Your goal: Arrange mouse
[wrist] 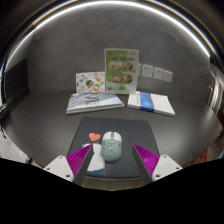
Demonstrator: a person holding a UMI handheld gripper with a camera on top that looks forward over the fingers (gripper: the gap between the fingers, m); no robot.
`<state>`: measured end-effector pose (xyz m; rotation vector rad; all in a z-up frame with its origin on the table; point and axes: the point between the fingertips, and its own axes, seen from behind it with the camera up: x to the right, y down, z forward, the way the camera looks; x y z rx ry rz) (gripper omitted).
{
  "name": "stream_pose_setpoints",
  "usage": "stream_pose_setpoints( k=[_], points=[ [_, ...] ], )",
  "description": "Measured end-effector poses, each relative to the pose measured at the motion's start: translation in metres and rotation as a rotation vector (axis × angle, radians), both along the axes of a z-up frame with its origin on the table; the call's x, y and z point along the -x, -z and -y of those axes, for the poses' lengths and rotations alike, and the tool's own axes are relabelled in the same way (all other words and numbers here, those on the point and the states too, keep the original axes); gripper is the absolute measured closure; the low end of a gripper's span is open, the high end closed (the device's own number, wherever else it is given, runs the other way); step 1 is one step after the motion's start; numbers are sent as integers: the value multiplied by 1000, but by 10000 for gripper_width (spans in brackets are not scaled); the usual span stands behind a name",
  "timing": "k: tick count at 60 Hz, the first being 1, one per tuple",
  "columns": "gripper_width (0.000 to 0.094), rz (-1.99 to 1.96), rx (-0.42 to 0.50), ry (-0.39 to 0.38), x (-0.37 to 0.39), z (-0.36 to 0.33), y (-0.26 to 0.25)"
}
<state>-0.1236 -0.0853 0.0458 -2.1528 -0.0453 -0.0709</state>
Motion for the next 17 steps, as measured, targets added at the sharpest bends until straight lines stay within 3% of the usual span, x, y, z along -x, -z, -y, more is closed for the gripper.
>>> stream_pose_setpoints(
  k=[8,17],
  points=[
    [103,-48,-36,-59,10,41,-20],
    [104,-140,33,-170,71,107,-7]
  ],
)
